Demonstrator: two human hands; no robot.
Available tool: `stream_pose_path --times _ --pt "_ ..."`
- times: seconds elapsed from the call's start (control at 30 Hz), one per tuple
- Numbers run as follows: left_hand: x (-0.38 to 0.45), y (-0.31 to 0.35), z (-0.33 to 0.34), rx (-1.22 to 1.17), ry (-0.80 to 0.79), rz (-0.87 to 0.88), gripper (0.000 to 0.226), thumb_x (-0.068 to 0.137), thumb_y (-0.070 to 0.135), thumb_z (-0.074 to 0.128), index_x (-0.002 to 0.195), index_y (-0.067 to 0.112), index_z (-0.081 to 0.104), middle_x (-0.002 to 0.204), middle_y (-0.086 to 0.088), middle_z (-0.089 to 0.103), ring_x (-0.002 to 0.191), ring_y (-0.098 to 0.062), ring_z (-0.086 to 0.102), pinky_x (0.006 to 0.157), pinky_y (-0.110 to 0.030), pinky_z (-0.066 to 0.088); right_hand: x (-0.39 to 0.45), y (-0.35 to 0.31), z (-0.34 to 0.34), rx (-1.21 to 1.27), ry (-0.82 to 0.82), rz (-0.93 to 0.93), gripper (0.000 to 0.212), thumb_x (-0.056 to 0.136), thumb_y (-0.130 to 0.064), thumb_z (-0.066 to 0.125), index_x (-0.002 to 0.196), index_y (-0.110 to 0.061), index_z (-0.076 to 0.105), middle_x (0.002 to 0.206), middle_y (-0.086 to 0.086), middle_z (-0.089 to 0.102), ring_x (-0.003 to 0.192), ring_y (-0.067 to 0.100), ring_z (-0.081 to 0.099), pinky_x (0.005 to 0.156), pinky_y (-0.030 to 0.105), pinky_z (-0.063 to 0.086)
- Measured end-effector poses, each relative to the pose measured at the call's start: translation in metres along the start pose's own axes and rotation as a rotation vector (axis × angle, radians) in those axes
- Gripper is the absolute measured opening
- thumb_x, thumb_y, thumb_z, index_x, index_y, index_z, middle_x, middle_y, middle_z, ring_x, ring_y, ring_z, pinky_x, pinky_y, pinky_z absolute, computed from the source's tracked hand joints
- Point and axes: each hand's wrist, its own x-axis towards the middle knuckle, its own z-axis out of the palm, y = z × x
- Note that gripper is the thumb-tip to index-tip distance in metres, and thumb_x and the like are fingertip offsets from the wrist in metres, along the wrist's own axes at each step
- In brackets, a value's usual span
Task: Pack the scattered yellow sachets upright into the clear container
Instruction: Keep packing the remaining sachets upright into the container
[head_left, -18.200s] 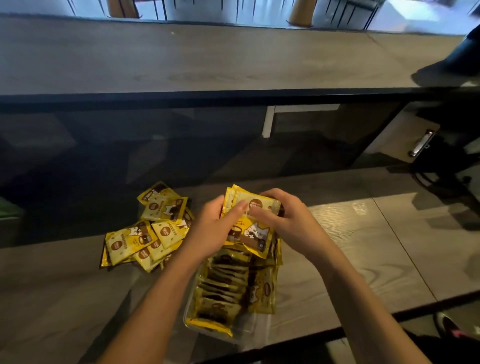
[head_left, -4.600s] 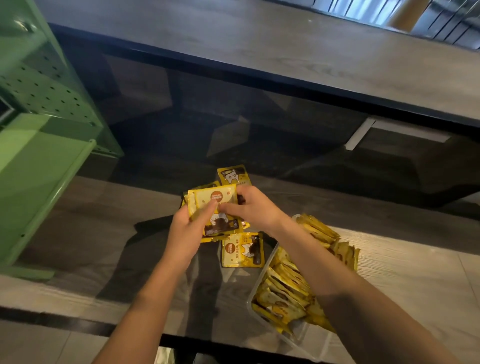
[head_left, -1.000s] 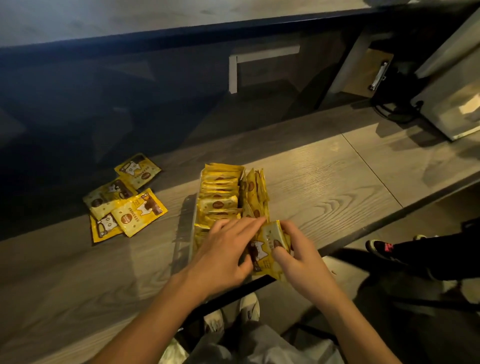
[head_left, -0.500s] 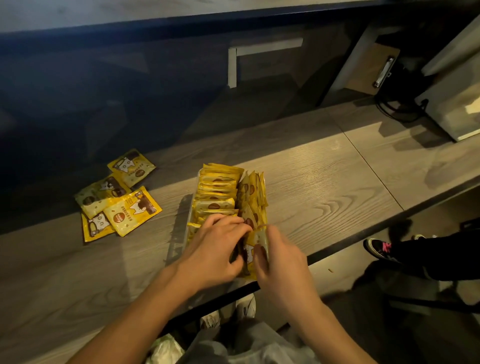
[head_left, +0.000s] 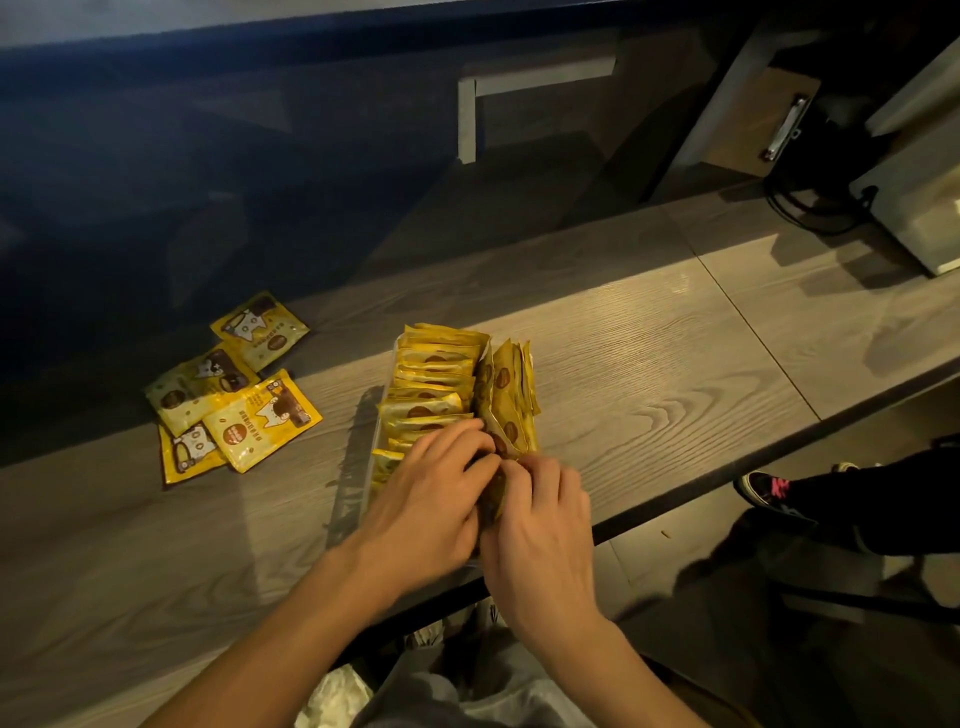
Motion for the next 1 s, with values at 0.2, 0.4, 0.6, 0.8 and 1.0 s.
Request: stream_pose_path --times 0.2,0.4,0.6,0.8,1.0 --pt "-0.004 -0.003 -0.002 0.008 0.155 -0.103 0.056 0.088 0.036 0.058 0.141 0.016 0.052 0.146 -0.005 0.050 0.145 -0.024 0.034 0.118 -0.040 0.022 0.000 0.002 0.008 -0.016 0.007 -0.066 0.061 0.083 -0.025 0.060 0.139 -0.002 0.048 0.149 0.018 0.041 0.144 0.038 0.026 0.111 0.050 0.034" --pt "-0.004 0.001 -0.003 0.107 0.088 -0.238 0.061 0.099 0.042 0.037 0.154 0.017 0.032 0.164 -0.004 0.022 0.152 -0.022 0.015 0.122 -0.043 0.014 0.008 0.001 0.011 -0.060 -0.059 -0.117 0.064 0.094 -0.024 0.044 0.150 0.001 0.026 0.159 0.019 0.019 0.150 0.034 0.010 0.116 0.054 0.027" --pt "0.000 0.002 -0.002 0.146 0.040 -0.261 0.061 0.099 0.041 0.021 0.154 0.017 0.032 0.164 -0.004 0.023 0.152 -0.020 0.018 0.122 -0.042 0.014 0.014 0.004 0.020 0.000 -0.053 -0.141 0.063 0.096 -0.024 0.042 0.149 0.005 0.026 0.158 0.024 0.020 0.149 0.036 0.011 0.118 0.048 0.026" --pt "0.007 0.000 -0.006 0.155 0.042 -0.349 0.065 0.093 0.041 0.034 0.153 0.018 0.033 0.162 -0.006 0.028 0.150 -0.028 0.025 0.117 -0.048 0.021 0.029 0.021 0.019 0.091 -0.075 -0.302 0.073 0.084 -0.014 0.056 0.148 0.007 0.028 0.158 0.023 0.019 0.150 0.035 0.008 0.116 0.048 0.029" --pt "0.013 -0.005 -0.006 0.182 0.000 -0.313 0.066 0.092 0.037 0.041 0.155 0.021 0.029 0.166 -0.002 0.010 0.153 -0.028 -0.001 0.120 -0.048 -0.002 0.027 0.019 0.013 0.296 -0.047 -0.257 0.072 0.094 -0.028 0.045 0.154 -0.003 0.015 0.163 0.014 0.006 0.151 0.026 0.002 0.122 0.044 0.014"
